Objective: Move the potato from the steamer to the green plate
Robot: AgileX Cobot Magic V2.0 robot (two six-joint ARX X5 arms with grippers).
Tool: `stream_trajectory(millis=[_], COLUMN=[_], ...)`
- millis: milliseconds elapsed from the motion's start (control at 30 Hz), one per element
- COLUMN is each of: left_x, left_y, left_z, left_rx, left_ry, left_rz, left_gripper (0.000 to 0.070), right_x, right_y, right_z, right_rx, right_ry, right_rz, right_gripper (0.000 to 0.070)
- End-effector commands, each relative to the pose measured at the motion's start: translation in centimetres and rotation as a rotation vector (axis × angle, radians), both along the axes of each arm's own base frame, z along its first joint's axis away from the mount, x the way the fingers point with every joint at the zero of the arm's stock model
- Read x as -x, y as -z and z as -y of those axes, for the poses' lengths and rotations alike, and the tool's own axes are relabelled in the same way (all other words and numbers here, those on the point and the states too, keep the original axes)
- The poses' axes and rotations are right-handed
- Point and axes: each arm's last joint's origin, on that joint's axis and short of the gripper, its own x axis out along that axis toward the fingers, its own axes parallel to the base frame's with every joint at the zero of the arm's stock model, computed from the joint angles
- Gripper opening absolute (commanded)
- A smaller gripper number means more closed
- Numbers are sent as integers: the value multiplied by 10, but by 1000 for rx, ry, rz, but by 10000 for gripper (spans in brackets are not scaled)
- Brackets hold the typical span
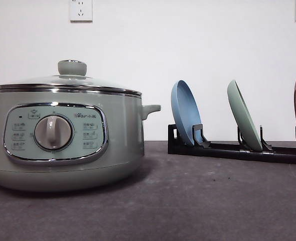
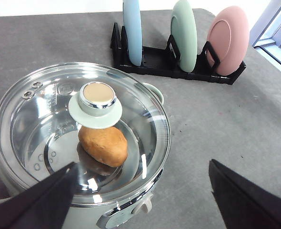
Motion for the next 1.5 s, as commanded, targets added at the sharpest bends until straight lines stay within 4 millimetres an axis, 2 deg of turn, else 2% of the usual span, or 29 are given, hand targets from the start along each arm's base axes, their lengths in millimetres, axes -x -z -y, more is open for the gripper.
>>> stream_trajectory(millis=[0, 167, 300, 533, 733, 933, 1100, 1267, 1467], left_x=[1, 2, 2, 2, 2, 2, 2, 2, 2], left_y=[-7, -7, -7, -7, -7, -7, -7, -7, -7], left_z=[0, 0, 0, 0, 0, 0, 0, 0, 0], left_rx=[2, 1, 1, 1, 1, 1, 1, 1, 1], left_ry=[14, 14, 15, 15, 15, 15, 15, 15, 15], left_rz=[32, 31, 31, 32, 30, 30, 29, 27, 26], left_gripper=[560, 560, 560, 560, 560, 560, 560, 560, 560], right_x=[-5, -27, -53, -119, -179, -227, -256, -276, -291], right_y=[-6, -8, -17, -34, -36, -25, -7, 14, 33], right_z=[-1, -2, -3, -6, -9, -10, -12, -13, -18], right_rx=[-44, -81, -93, -67, -58, -25, -24, -36, -6], right_ry=[28, 53, 64, 102, 111, 159, 184, 196, 223], right_rz=[-9, -35, -45, -88, -126, -147, -159, -188, -198], right_gripper=[467, 467, 466, 466, 466, 466, 466, 465, 454])
